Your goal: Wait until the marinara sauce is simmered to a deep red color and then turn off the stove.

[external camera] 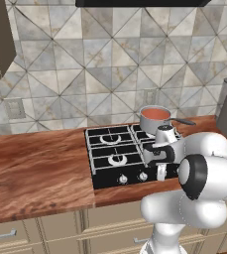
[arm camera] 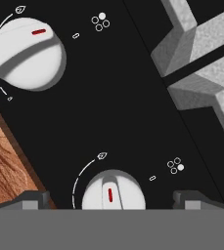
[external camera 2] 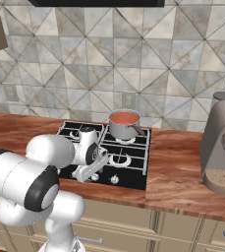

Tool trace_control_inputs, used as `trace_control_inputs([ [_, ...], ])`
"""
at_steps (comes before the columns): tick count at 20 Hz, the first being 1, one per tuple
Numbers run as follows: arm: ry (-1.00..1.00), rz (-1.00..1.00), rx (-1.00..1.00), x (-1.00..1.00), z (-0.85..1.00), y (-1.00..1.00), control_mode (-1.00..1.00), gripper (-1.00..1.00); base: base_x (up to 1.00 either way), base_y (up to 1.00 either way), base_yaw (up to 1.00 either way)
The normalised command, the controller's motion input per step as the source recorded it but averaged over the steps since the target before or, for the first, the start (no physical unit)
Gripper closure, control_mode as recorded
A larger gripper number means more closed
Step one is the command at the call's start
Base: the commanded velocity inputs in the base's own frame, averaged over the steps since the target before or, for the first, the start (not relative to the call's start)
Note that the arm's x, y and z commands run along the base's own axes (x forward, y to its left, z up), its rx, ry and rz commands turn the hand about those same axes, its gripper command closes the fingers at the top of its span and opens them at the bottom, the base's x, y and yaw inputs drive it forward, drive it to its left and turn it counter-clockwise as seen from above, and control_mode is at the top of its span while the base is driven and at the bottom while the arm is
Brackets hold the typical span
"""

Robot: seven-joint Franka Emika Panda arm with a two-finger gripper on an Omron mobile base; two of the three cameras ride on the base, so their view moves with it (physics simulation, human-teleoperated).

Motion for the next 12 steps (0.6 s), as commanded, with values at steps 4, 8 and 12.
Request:
trace_control_inputs([
  [4, 0.0, 0.0, 0.0, 0.0, 0.0, 0.0, -1.0, -1.0, 0.0, 0.0, 0.0],
  [8, 0.0, 0.0, 0.0, 0.0, 0.0, 0.0, -1.0, -1.0, 0.0, 0.0, 0.0],
  [12, 0.0, 0.0, 0.0, 0.0, 0.0, 0.0, -1.0, -1.0, 0.0, 0.0, 0.0],
])
